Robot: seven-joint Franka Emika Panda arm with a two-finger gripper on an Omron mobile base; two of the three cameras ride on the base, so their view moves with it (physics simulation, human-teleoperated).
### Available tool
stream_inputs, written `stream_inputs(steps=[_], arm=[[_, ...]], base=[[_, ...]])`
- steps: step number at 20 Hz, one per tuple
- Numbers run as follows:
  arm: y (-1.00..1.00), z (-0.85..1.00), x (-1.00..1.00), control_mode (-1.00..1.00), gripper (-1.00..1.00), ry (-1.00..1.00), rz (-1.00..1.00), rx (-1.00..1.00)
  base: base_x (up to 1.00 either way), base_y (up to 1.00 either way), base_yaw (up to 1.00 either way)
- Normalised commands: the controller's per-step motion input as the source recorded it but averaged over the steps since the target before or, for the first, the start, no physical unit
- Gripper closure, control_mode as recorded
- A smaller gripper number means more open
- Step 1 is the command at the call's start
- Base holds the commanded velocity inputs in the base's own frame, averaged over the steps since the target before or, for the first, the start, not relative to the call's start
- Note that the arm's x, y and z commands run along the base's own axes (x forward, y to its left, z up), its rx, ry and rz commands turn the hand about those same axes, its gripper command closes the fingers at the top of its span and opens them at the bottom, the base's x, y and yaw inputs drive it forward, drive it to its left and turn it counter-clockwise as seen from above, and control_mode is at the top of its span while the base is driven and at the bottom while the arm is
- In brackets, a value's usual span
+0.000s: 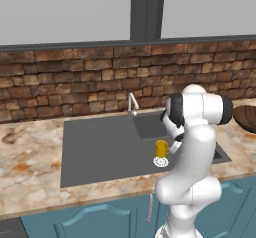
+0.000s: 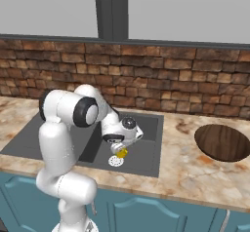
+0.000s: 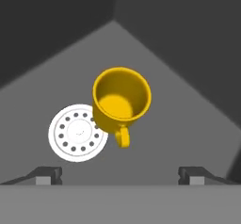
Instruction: Pick the mug and place it in the sink. Pick the bowl and place it in the open cabinet and then close the cabinet.
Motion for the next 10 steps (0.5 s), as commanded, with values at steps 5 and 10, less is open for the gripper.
stream_inputs(steps=[5,10], arm=[[-0.25,0.98,0.00,-1.00,-1.00,0.04,0.00,0.00],[-0.29,0.96,0.03,-1.00,-1.00,0.09,-0.07,-0.01]], base=[[0.00,0.00,0.00],[0.00,0.00,0.00]])
